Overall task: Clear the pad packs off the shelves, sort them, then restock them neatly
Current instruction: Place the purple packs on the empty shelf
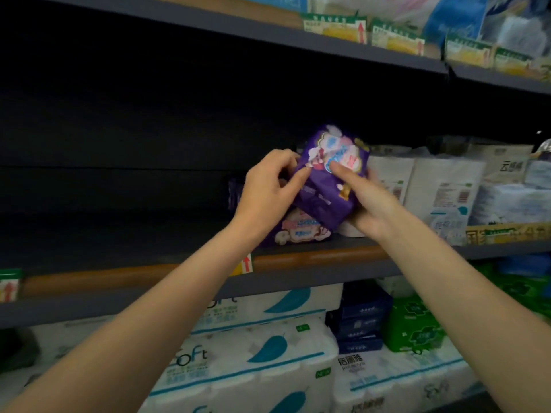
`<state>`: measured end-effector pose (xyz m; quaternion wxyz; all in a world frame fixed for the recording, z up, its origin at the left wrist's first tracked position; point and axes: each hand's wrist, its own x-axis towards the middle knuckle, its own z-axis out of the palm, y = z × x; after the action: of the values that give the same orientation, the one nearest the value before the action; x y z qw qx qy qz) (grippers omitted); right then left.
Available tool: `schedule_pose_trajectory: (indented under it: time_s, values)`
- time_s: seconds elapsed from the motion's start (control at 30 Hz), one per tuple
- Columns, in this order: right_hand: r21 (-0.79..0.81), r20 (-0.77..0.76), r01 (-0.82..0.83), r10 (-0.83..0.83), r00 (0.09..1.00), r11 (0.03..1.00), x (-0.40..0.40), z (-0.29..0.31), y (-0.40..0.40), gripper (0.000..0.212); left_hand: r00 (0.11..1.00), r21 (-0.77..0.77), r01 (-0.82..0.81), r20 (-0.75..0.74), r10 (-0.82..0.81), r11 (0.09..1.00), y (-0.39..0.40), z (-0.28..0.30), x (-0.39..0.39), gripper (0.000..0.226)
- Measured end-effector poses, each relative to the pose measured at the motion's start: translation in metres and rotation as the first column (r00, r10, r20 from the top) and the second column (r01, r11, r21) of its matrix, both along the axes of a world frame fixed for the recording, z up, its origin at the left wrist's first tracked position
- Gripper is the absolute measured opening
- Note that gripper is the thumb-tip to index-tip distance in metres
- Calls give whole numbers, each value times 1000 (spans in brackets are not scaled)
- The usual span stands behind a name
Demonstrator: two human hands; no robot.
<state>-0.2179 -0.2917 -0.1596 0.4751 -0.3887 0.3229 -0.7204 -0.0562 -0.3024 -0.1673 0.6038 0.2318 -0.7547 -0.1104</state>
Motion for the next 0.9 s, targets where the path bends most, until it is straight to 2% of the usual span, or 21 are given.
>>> schedule_pose_trajectory:
  time_s: [0.03, 0.07, 0.1, 0.13, 0.17, 0.23, 0.27, 0.3, 0.33, 0.37, 0.43, 0.5, 0.53, 0.57, 0.73, 0.8, 0.9]
  values:
    - [-63, -19, 74, -76, 997, 995, -2, 3, 1, 67, 998, -34, 27, 52, -25, 999, -1, -3, 6, 21]
    - [-145, -112, 155, -172, 979, 977, -8, 6, 2, 76, 993, -56, 29, 112, -22, 998, -6, -6, 15, 14]
    - [-247, -279, 217, -283, 917, 944, -16, 9, 5, 84, 979, -62, -7, 203, 19, 998, -13, -11, 25, 6]
    - [-352, -467, 227, -381, 798, 908, -24, 12, 8, 91, 939, -71, -74, 332, 93, 995, -22, -17, 35, 8]
    - [-417, -625, 197, -437, 646, 887, -34, 15, 11, 96, 852, -105, -149, 490, 182, 983, -32, -23, 44, 21]
    - [-447, -815, 80, -442, 375, 891, -48, 18, 13, 99, 536, -225, -277, 771, 344, 934, -50, -33, 55, 47]
    - [-442, -867, 11, -430, 251, 897, -51, 17, 12, 98, 400, -293, -303, 824, 400, 907, -57, -36, 57, 55]
    - [-428, -898, -51, -419, 134, 902, -51, 15, 11, 96, 349, -326, -309, 835, 425, 894, -61, -37, 58, 59]
    - [-405, -914, -88, -403, 36, 910, -50, 12, 10, 93, 375, -316, -285, 832, 409, 905, -67, -38, 60, 61]
    - [-372, -923, -110, -380, -56, 922, -49, 9, 9, 89, 459, -237, -257, 823, 335, 937, -70, -38, 61, 61]
    - [-287, -916, -134, -313, -251, 949, -44, 3, 6, 84, 679, 86, -194, 731, 70, 977, -68, -31, 63, 56]
    - [-197, -899, -143, -237, -368, 970, -39, -1, 4, 88, 857, 408, -72, 492, -153, 910, -62, -18, 67, 49]
    - [-166, -895, -156, -215, -391, 974, -37, -2, 3, 90, 910, 500, -24, 369, -188, 866, -58, -13, 68, 47]
    - [-138, -891, -166, -196, -410, 976, -34, -3, 2, 90, 933, 544, -14, 308, -184, 839, -56, -8, 69, 45]
    - [-23, -824, -74, -61, -564, 997, -12, -6, -14, 88, 895, 595, -91, 401, -196, 798, -48, -10, 58, 44]
    - [36, -818, -34, 10, -576, 999, -5, -1, -17, 87, 888, 565, -116, 428, -170, 817, -51, -10, 56, 44]
    - [155, -839, 15, 140, -525, 988, -1, 14, -21, 91, 896, 525, -153, 431, -107, 837, -64, -5, 64, 47]
